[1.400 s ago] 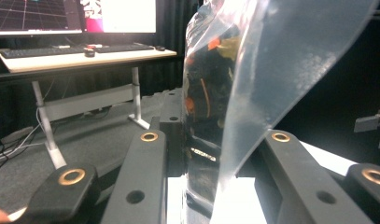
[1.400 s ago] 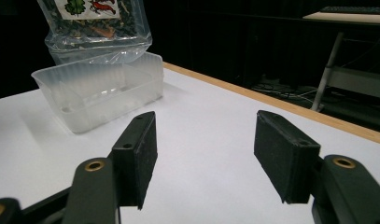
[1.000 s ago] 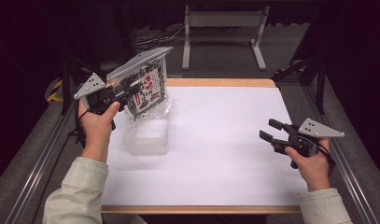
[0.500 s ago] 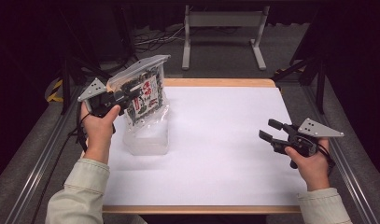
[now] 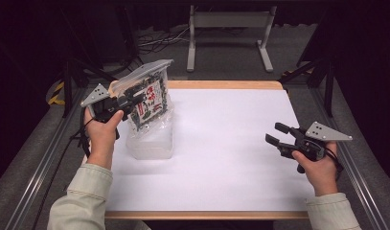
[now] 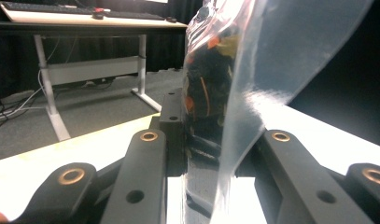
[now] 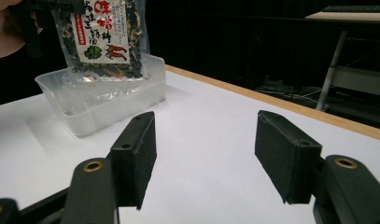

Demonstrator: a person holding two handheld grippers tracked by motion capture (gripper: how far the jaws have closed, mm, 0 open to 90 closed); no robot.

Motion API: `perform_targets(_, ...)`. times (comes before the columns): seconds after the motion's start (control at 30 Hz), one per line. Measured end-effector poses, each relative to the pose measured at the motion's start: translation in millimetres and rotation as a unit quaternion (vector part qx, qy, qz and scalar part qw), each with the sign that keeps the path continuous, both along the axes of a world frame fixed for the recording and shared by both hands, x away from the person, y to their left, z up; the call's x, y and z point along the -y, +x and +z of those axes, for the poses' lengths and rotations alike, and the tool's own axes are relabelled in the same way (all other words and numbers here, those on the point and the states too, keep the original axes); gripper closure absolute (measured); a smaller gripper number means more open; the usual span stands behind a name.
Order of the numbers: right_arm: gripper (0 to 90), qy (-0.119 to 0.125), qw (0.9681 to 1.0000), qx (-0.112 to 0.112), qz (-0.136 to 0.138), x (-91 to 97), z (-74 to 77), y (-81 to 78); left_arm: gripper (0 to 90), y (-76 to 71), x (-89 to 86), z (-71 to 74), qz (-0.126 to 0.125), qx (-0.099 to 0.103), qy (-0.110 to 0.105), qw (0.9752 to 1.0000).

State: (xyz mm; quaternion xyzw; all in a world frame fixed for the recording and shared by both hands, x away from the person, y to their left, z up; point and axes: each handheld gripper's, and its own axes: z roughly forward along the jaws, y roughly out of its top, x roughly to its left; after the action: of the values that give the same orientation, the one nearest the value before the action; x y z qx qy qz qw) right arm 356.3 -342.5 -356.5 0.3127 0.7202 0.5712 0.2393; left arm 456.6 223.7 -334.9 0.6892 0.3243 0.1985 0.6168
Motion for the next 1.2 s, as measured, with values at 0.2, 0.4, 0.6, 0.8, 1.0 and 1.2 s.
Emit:
perform_targets(0.2, 39.2, 0.002, 1.0000, 0.001, 0.001, 0.1, -0.3, -0.1, 70.5, 1.2, 4.7, -6.5, -0.010, -0.014, 0.031, 0.9994)
perform_targets(0.4, 39.2, 0.002, 1.0000, -0.001, 0.000, 0.9, -0.7, -0.7, 70.1, -0.4, 6.6, -14.7, -0.010, -0.001, 0.015, 0.9998)
perform_targets(0.6, 39.1, 0.002, 1.0000, -0.001, 0.000, 1.4, -1.1, -0.9, 70.8, -1.9, 4.0, -17.8, -0.002, -0.004, 0.022, 0.9998)
perform_targets(0.8, 38.9, 0.002, 1.0000, -0.002, 0.002, -0.6, -1.6, 0.4, 71.3, -3.6, -1.7, -25.6, 0.003, -0.023, 0.022, 0.9995)
perform_targets(1.0, 38.7, 0.004, 1.0000, 0.000, 0.007, -2.0, -1.5, 3.1, 71.4, -7.5, -8.8, -34.7, 0.007, -0.036, 0.020, 0.9991)
perform_targets(1.2, 38.6, 0.004, 1.0000, -0.003, 0.009, -4.8, -2.4, 4.3, 71.6, -9.0, -5.4, -37.4, 0.006, -0.034, 0.030, 0.9990)
